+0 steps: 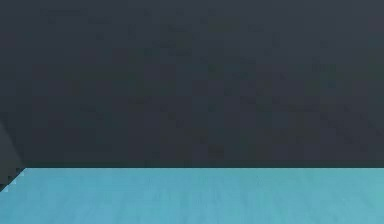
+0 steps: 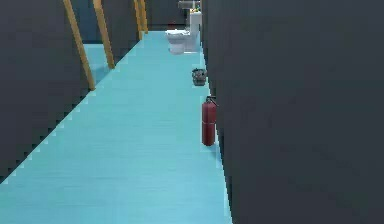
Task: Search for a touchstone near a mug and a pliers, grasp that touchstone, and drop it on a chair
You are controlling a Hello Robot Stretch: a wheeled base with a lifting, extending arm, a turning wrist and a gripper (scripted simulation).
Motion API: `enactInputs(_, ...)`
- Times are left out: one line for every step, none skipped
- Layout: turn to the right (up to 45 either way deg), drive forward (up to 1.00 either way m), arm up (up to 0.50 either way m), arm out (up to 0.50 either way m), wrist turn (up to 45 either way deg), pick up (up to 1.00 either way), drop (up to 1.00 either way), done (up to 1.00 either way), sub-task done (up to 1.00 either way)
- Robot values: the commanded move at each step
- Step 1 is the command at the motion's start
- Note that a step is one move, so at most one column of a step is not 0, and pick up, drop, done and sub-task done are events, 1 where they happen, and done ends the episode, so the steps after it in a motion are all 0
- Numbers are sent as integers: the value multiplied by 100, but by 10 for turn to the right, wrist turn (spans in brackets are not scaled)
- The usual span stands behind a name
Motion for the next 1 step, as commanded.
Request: enactInputs(0,10,0,0,0,0,0,0,0)
